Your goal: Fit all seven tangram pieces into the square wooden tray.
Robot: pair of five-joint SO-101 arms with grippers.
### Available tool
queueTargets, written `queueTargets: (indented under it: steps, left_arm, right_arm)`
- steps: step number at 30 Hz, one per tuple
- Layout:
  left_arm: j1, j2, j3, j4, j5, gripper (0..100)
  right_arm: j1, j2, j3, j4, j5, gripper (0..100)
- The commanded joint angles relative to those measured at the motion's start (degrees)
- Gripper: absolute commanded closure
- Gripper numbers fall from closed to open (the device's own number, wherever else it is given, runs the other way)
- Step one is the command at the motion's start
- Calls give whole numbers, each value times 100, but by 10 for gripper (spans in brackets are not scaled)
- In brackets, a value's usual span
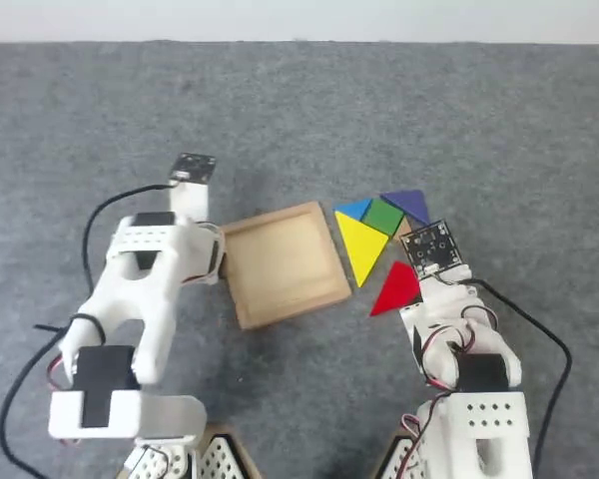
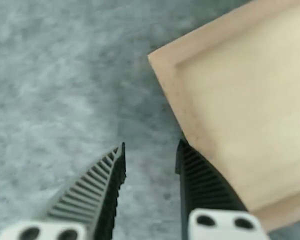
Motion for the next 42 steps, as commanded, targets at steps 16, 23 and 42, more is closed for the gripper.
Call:
queueTargets:
  steps: [16, 23, 42]
  left_arm:
    - [-1213, -1943, 40, 97, 967, 830]
    - [-519, -5996, 2466, -141, 158, 830]
    - [-352, -5705, 3240, -853, -229, 829]
  right_arm:
    - [75, 101, -448, 303, -26, 929]
    - [31, 1640, -1319, 84, 615, 928]
    - [-1270, 4207, -3086, 1437, 5442, 716]
